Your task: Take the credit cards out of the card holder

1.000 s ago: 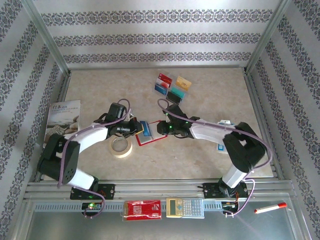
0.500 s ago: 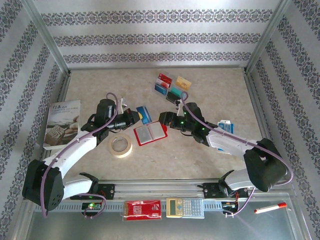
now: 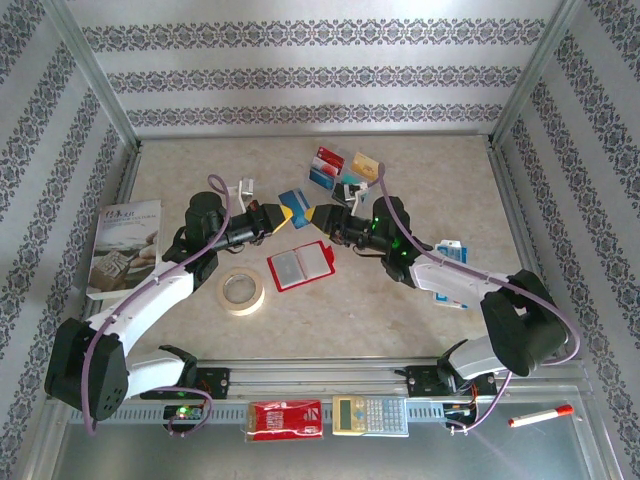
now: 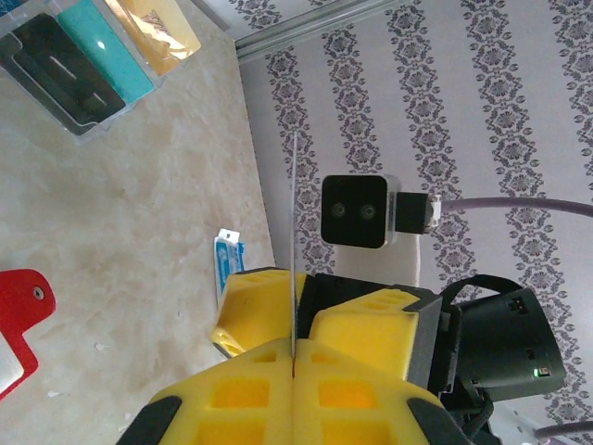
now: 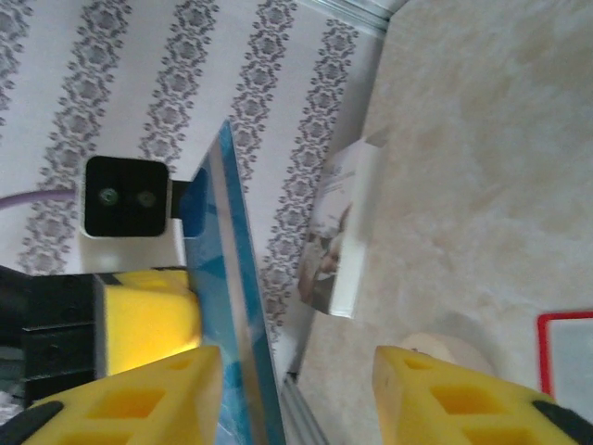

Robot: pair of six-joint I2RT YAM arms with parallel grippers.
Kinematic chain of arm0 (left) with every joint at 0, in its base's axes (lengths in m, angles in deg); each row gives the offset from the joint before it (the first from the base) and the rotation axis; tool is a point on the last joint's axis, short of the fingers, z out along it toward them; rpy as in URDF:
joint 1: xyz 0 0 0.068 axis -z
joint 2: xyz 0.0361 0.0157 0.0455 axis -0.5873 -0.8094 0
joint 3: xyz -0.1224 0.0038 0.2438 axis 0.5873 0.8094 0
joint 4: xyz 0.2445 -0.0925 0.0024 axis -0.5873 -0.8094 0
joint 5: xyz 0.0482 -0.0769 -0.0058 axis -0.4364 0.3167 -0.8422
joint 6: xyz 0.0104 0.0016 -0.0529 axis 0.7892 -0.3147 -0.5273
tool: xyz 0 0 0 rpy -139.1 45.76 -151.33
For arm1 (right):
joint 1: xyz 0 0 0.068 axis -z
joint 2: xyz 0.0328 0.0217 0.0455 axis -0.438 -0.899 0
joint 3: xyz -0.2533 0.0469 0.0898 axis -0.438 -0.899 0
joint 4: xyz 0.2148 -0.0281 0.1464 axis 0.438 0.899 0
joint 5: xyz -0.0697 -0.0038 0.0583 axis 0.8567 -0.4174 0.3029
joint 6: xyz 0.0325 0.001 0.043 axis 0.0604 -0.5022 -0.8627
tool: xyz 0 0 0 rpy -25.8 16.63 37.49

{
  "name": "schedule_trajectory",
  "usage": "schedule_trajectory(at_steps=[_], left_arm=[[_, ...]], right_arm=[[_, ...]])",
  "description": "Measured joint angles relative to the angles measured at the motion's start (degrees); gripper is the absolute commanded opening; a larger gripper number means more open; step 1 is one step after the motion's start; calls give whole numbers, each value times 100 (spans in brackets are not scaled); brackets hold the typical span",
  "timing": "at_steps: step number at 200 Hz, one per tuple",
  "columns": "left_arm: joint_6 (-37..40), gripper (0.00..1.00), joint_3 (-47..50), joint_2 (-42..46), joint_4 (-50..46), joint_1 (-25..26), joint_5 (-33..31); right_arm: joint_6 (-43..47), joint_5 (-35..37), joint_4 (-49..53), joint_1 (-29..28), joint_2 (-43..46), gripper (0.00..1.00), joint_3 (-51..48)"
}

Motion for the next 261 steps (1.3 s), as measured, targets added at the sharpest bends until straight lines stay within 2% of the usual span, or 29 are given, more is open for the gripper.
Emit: schedule_trajectory(at_steps=[64, 96, 110, 133, 152, 193, 224, 261], left_arm=[[-90, 0, 26, 28, 31, 0, 20], [-101, 1, 28, 144, 13, 0, -11], [-98, 12, 33, 214, -63, 0, -31], [-17, 42, 42, 372, -470, 2, -177], [179, 61, 42, 579, -1056, -13, -437], [977, 75, -57, 824, -2660, -87, -1204], [1663, 84, -168, 824, -3589, -153, -1781], [2297, 92, -358, 787, -4221, -350, -2197]], right_arm=[[-234, -214, -535, 22, -11, 23, 44], [-164, -315, -614, 57, -11, 1, 44], [-118, -387, -656, 74, -11, 0, 46], [35, -503, -649, 85, -9, 0, 46], [269, -542, -483, 170, -9, 0, 46], [1333, -361, 721, 398, -13, 0, 284], [2717, 175, 2129, 420, -157, 0, 1095], [4380, 918, 3259, 455, -568, 0, 2035]])
